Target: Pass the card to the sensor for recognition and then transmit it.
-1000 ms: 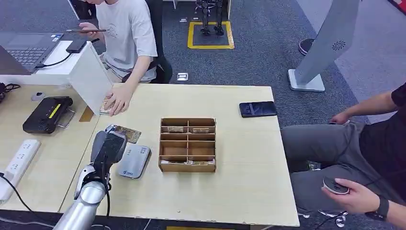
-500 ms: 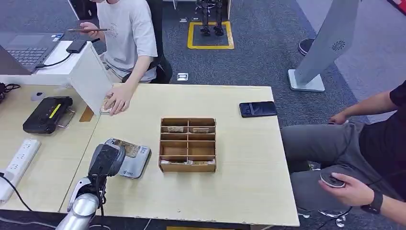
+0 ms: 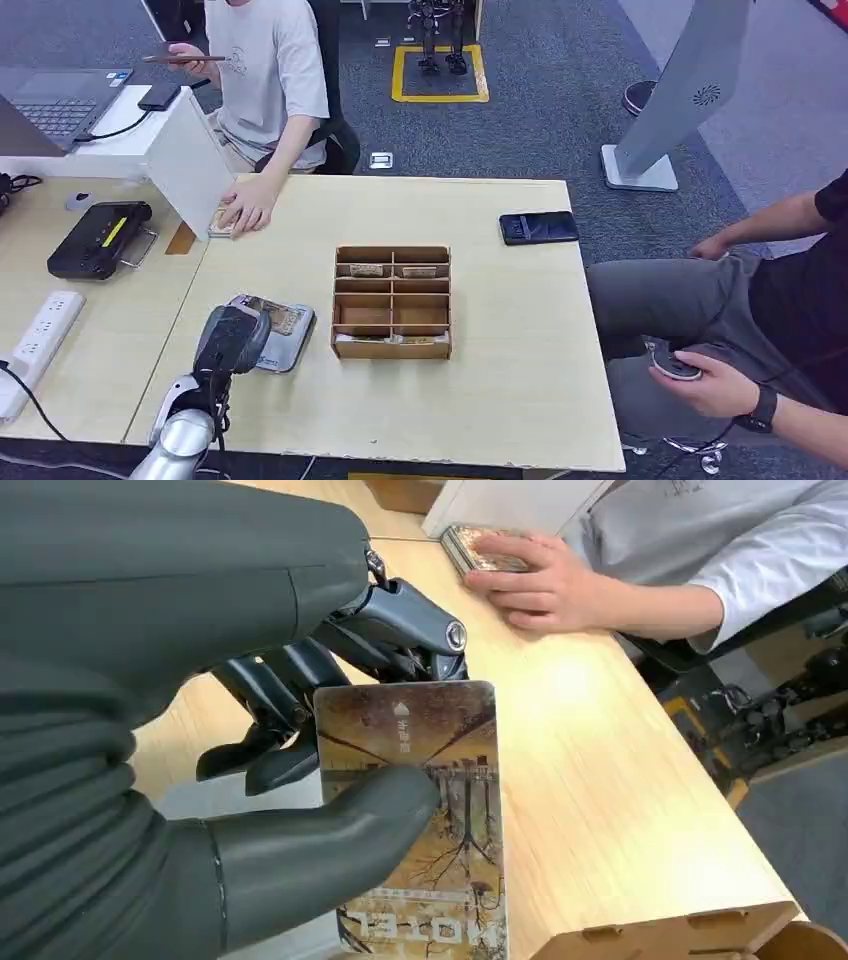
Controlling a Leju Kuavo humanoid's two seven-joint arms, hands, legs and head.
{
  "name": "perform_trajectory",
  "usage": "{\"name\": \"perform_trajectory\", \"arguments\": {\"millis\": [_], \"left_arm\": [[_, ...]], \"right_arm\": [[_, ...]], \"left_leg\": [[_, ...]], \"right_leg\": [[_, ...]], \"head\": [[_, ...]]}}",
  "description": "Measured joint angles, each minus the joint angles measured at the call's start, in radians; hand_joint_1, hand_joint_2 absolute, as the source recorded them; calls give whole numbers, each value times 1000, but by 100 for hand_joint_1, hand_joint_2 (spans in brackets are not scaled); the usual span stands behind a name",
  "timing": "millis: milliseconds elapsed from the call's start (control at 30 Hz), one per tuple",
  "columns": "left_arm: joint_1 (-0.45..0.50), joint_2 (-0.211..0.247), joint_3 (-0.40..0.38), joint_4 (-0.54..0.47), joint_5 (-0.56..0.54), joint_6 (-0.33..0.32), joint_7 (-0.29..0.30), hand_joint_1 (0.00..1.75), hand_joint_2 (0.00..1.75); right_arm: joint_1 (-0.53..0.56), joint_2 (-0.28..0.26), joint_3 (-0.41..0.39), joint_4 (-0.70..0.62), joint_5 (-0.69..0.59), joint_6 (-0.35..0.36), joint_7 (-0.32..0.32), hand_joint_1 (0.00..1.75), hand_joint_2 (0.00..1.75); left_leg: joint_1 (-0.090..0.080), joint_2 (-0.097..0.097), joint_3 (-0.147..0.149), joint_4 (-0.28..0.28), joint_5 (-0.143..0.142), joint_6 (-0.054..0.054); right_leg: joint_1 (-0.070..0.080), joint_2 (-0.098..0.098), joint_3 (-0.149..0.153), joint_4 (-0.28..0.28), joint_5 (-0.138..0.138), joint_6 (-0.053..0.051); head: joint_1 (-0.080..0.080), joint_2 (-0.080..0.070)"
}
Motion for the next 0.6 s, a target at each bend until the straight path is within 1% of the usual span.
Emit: {"name": "perform_trajectory", "arguments": {"millis": [300,600], "left_arm": [[0,-10,-1,0,-2,1,0,175,175],[-7,-18,-7,15,-22,24,14,175,175]], "right_arm": [[1,2,0,-9,2,0,0,0,175],[3,5,0,-10,2,-1,7,0,175]], "left_leg": [[0,0,0,0,0,0],[0,0,0,0,0,0]], "right_leg": [[0,0,0,0,0,0],[0,0,0,0,0,0]], "head": [[0,0],[0,0]]}}
